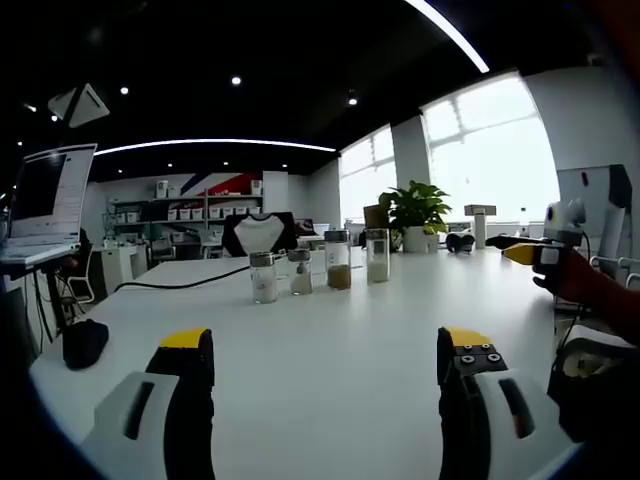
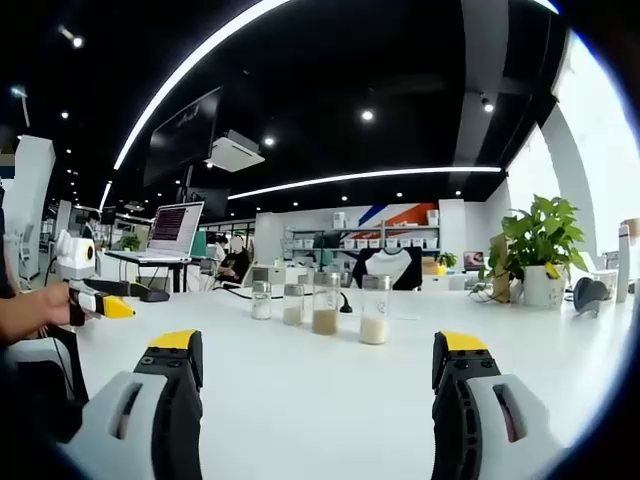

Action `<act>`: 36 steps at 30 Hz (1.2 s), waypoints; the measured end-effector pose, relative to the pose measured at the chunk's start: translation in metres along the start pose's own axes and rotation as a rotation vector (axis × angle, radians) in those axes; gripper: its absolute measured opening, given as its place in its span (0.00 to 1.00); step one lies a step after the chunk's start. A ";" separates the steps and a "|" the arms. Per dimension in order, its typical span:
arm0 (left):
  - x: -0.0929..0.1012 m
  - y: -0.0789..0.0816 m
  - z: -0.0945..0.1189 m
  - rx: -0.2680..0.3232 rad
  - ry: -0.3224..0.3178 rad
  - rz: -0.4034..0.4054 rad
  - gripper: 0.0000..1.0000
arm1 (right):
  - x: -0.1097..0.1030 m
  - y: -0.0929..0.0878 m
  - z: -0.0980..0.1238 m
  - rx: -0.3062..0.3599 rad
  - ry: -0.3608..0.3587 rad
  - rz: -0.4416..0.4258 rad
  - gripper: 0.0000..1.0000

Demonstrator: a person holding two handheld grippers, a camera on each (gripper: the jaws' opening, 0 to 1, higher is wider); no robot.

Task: Rotate the seasoning bottle until the label or dispensing opening points toward the visible target arrow and the bottle remains upright within the marked orientation range

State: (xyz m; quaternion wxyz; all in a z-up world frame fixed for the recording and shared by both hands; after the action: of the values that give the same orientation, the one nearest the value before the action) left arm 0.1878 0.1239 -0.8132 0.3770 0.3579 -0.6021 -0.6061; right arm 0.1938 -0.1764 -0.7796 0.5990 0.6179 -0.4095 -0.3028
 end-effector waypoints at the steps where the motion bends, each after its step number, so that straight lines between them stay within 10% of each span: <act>1: 0.000 -0.001 -0.001 -0.001 0.001 0.000 0.97 | -0.001 0.000 0.000 0.000 0.004 0.002 0.97; 36: -0.019 0.009 -0.041 -0.033 0.042 -0.010 0.97 | -0.023 -0.001 -0.003 -0.016 0.107 -0.042 0.92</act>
State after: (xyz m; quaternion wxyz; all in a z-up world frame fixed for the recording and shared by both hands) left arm 0.2334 0.1222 -0.8057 0.3924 0.3671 -0.5822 -0.6103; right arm 0.1856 -0.1546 -0.7830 0.6185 0.6369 -0.3614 -0.2850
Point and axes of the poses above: the point that each gripper's makers call its tool centre point, and the gripper's own axes: z roughly backward along the fingers, x roughly to its right, y roughly out of its top, the point moved 1 cm from there along z, roughly backward along the fingers, and after that the axes turned 3 degrees about z, right-handed, at the moved point
